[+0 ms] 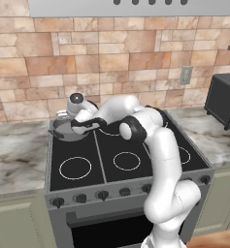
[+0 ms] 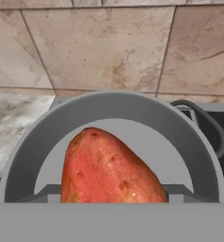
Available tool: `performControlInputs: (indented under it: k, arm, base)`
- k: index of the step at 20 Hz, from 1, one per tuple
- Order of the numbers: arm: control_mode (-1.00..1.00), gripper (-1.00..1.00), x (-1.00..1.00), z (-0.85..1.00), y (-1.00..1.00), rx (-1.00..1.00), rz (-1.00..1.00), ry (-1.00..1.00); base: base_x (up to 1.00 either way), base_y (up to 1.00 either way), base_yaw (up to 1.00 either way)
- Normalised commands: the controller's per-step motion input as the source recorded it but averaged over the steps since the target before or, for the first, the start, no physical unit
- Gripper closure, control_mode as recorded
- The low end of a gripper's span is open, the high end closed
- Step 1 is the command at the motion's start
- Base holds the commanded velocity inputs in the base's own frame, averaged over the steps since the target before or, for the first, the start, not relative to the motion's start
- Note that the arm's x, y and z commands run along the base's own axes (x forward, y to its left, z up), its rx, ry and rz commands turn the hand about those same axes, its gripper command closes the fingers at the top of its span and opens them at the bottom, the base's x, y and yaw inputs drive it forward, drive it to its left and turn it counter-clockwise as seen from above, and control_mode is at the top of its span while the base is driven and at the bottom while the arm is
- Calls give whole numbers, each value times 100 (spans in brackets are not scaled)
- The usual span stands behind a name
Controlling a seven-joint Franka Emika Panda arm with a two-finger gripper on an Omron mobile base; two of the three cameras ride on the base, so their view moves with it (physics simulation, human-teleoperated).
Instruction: Turn on the burner for the pot on the stove. Wait thirty seconds for the pot to heat up. Then add the sweet potato to the pot.
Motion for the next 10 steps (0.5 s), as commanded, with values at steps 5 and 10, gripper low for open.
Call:
performControlInputs:
  k: [5, 10]
  arm:
    - [-100, -100, 0, 0, 0, 0, 0, 0]
    - [-100, -100, -7, 1, 0, 0, 0, -1]
  base:
    - [0, 0, 0]
    - [0, 0, 0]
